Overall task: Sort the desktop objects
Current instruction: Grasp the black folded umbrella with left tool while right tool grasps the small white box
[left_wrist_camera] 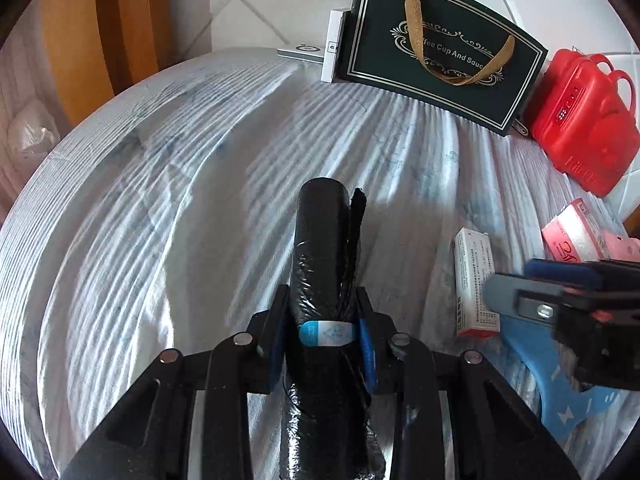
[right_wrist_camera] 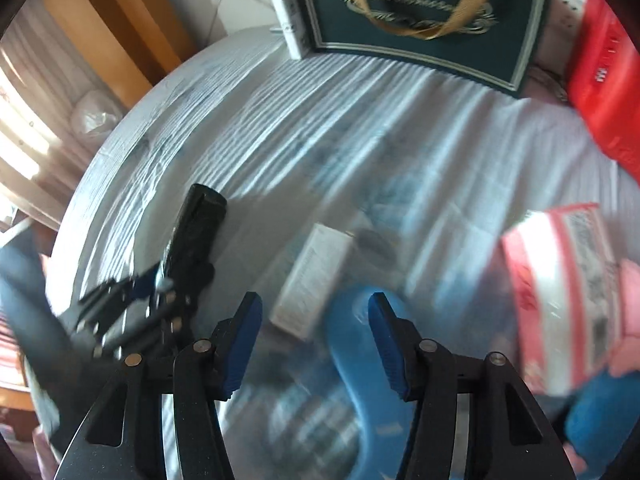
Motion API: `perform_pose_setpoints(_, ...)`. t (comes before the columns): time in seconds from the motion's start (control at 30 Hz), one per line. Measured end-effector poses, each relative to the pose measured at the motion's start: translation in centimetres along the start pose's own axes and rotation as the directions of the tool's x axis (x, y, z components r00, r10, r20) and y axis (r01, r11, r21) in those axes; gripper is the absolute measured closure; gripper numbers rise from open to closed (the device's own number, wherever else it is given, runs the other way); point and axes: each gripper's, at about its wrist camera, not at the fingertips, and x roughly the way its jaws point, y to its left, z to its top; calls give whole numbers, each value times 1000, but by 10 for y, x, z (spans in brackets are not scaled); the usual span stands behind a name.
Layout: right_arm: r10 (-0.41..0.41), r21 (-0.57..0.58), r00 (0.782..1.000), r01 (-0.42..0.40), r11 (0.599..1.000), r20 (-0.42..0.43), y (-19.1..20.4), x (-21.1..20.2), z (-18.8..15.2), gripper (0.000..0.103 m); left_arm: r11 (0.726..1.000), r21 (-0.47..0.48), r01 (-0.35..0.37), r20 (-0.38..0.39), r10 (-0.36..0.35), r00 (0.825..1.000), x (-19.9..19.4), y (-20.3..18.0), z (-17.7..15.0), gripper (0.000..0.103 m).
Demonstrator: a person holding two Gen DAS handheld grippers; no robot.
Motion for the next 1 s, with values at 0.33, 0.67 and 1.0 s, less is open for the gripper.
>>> perform_pose_setpoints(0.33,-30,-41,999,30,999,-18,9,10,0,73,1000,-12,5,14,-5,1000,-22,0,-7,74)
perform_pose_setpoints(0.67,-61,-49,997,63,997,37,4,-64,-47,75,998,36,42,34,-43,998,-72,-15,-24,82)
perform_pose_setpoints(1.0,-103,-1,993,103,995,-52,-28,-45,-98,73,999,17,-41,-81,42,996,-19,-1,-27,63)
